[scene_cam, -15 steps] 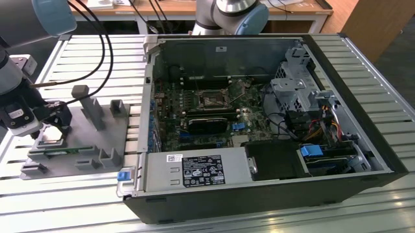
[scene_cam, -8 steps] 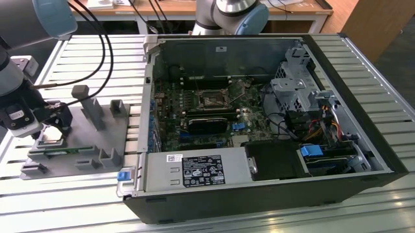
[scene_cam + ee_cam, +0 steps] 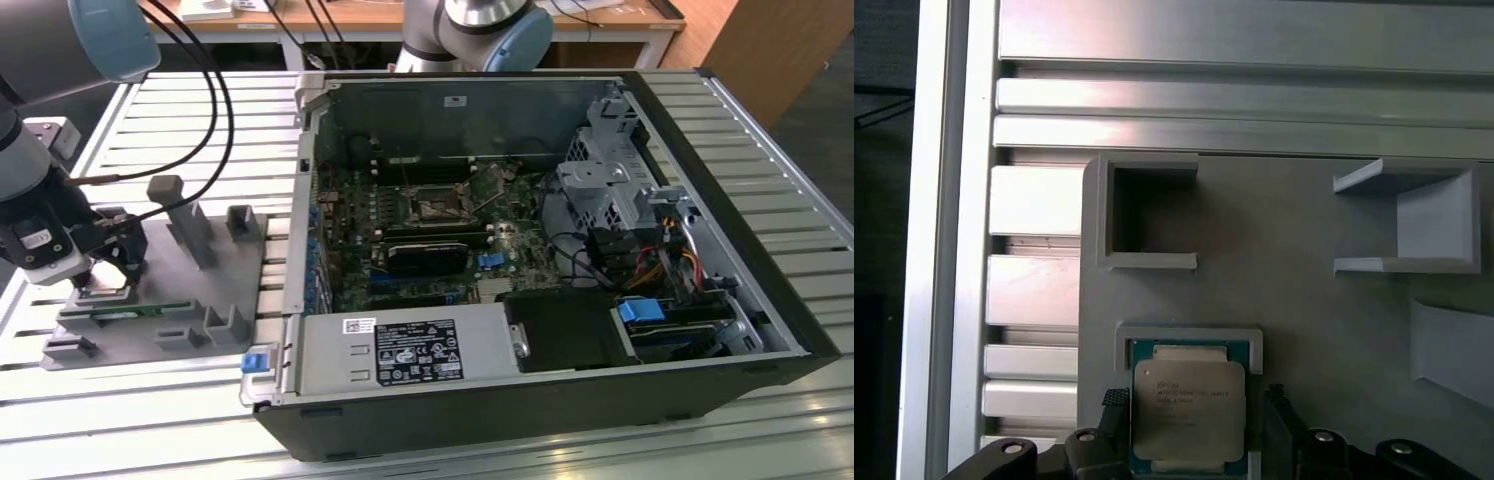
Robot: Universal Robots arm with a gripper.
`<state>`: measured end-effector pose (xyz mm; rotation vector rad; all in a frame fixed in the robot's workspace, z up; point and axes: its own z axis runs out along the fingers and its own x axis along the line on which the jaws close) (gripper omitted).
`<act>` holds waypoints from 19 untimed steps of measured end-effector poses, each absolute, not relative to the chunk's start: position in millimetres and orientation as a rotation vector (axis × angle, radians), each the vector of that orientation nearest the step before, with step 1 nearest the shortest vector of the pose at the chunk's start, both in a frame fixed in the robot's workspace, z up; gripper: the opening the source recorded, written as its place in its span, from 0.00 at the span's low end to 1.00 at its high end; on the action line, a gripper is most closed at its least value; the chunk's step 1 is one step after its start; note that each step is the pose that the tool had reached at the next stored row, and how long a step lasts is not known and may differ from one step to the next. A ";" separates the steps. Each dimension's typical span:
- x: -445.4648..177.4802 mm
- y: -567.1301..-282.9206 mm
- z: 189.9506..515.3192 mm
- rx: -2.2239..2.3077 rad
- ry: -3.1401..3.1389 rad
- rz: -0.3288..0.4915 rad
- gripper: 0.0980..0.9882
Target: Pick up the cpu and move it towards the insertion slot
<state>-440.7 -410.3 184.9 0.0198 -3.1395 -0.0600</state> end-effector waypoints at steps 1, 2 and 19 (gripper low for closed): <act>-440.8 -410.3 184.8 0.021 -3.139 -0.061 0.61; -440.9 -410.3 184.7 0.021 -3.139 -0.062 0.61; -445.0 -409.0 181.5 0.023 -3.139 -0.077 0.61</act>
